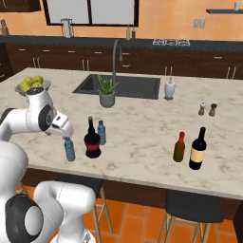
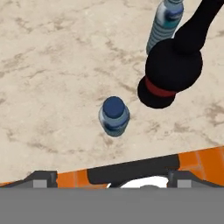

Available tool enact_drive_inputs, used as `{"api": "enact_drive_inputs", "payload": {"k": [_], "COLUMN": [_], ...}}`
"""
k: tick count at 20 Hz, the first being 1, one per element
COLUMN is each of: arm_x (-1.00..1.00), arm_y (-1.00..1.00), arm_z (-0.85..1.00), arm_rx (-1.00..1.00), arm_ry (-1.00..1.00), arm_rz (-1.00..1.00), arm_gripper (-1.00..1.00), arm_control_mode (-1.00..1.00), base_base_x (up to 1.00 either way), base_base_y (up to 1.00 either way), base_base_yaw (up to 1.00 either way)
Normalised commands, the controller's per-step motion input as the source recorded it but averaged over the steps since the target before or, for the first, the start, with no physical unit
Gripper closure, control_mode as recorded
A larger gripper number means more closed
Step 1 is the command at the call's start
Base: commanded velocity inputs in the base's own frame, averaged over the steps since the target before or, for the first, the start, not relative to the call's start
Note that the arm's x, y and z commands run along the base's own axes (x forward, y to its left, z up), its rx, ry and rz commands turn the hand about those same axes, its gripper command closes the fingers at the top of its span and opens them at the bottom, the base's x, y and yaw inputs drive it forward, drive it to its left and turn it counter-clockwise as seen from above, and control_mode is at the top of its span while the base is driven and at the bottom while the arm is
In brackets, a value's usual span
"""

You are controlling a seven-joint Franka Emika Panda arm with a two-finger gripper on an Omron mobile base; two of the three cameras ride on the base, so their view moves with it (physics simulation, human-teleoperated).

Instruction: Move the plastic bottles in the middle to the plastics group, and the glass bottles in the middle to the glass group.

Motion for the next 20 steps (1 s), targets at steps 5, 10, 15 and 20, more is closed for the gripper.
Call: {"api": "enact_drive_inputs", "payload": {"k": [5,10,15,20], "arm_x": [0.2,0.0,0.28,0.4], "arm_y": [0.01,-0.01,0.0,0.0], "arm_z": [-0.5,-0.21,-0.02,-0.23], "arm_rx": [0.04,0.0,0.0,0.0], "arm_ry": [-0.08,-0.01,0.02,0.05], "arm_rz": [0.0,-0.06,-0.04,-0.03], "arm_gripper": [-1.0,-1.0,-1.0,-1.0], "arm_control_mode": [-1.0,-1.0,-1.0,-1.0], "base_base_x": [0.0,0.0,0.0,0.0], "base_base_y": [0.0,0.0,0.0,0.0], "base_base_yaw": [0.0,0.0,0.0,0.0]}}
